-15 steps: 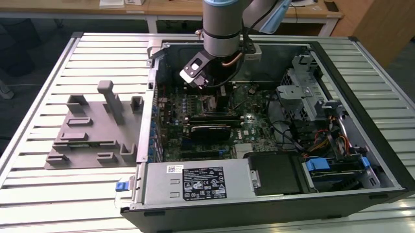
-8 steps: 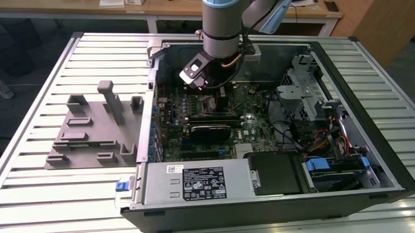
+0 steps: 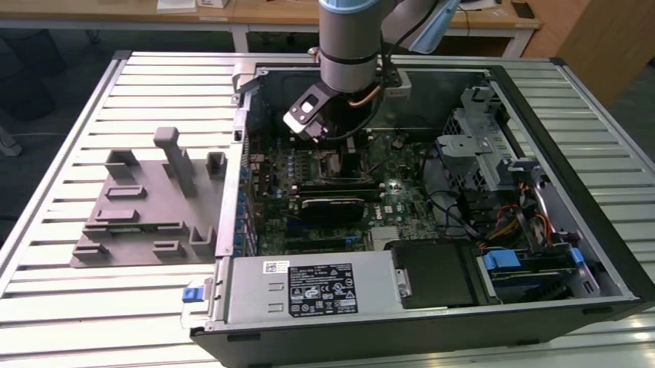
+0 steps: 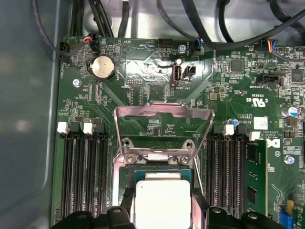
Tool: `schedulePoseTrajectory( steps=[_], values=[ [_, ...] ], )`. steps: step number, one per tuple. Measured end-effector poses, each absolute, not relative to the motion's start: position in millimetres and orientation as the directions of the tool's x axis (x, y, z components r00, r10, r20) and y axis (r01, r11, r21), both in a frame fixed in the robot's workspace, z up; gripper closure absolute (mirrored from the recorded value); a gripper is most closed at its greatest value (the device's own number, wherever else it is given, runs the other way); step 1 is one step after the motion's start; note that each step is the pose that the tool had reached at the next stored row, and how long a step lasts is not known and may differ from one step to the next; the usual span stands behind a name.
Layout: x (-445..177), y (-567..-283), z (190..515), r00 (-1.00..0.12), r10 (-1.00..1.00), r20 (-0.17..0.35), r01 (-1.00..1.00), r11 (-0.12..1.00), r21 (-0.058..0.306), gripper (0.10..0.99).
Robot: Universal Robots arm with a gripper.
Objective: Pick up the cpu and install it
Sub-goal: 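Place the cpu into insertion slot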
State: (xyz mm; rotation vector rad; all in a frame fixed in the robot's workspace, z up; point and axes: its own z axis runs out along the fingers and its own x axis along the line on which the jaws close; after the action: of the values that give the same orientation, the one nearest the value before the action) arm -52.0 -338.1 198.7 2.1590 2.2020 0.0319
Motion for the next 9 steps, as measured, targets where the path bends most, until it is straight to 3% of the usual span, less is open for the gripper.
schedulePoseTrajectory(
  steps=[9],
  values=[
    [-52.1, -337.3, 196.8, -0.019, 0.999, -0.027, 0.998, 0.020, 0.055, 0.541]
  ],
)
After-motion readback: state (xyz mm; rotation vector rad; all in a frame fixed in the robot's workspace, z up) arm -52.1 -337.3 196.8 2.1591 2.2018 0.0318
